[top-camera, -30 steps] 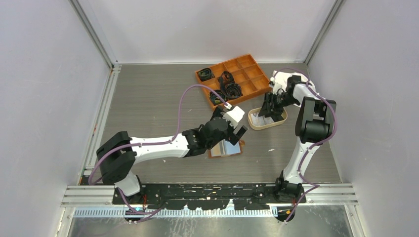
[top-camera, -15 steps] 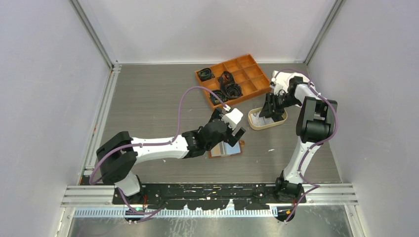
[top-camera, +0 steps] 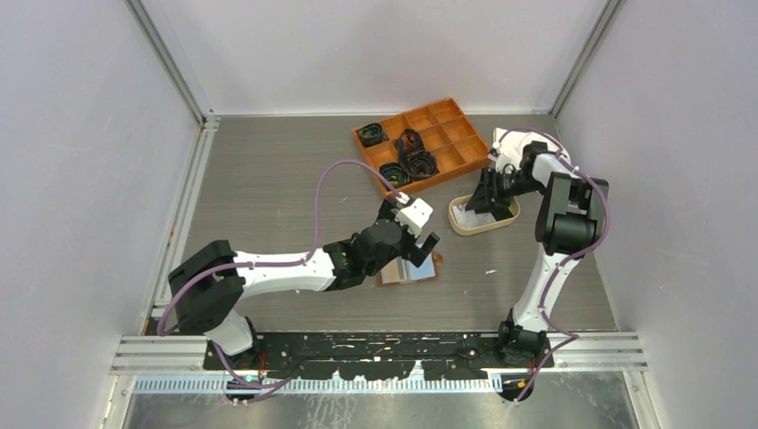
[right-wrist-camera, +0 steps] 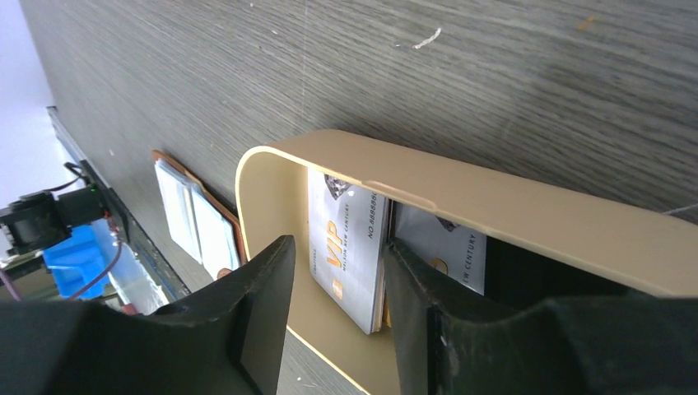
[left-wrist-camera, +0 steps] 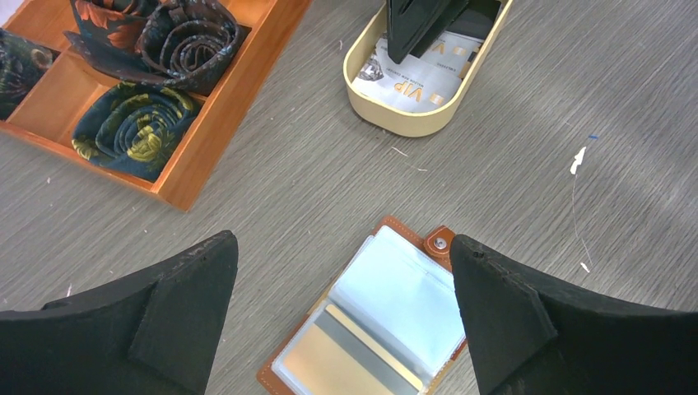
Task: Put the credit cards into the card holder
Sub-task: Pick up the credit card from the storage box.
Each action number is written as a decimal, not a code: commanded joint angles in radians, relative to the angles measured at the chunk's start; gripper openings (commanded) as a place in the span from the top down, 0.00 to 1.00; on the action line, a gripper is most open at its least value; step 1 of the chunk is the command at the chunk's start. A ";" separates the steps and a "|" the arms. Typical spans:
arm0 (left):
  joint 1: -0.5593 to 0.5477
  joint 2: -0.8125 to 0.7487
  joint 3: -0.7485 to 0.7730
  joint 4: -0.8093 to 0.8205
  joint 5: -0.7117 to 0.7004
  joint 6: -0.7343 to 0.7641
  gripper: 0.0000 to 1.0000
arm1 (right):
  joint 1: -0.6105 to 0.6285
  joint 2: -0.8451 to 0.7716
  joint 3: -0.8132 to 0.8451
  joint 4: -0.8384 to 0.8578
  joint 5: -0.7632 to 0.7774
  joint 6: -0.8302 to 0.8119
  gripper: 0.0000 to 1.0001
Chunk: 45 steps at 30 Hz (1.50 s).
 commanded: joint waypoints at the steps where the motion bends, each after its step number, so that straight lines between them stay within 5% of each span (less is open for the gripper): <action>1: 0.004 -0.057 -0.015 0.094 0.002 0.002 0.00 | -0.002 0.021 0.010 0.009 -0.089 0.023 0.50; 19: 0.004 -0.055 -0.005 0.072 0.004 -0.001 0.00 | -0.002 -0.006 0.007 -0.049 -0.256 -0.015 0.65; 28: 0.004 -0.061 -0.015 0.083 0.002 -0.004 0.00 | 0.000 0.016 0.033 -0.154 -0.334 -0.110 0.59; 45: 0.005 -0.057 -0.008 0.074 0.000 -0.004 0.00 | 0.068 -0.002 -0.012 -0.026 -0.057 0.003 0.53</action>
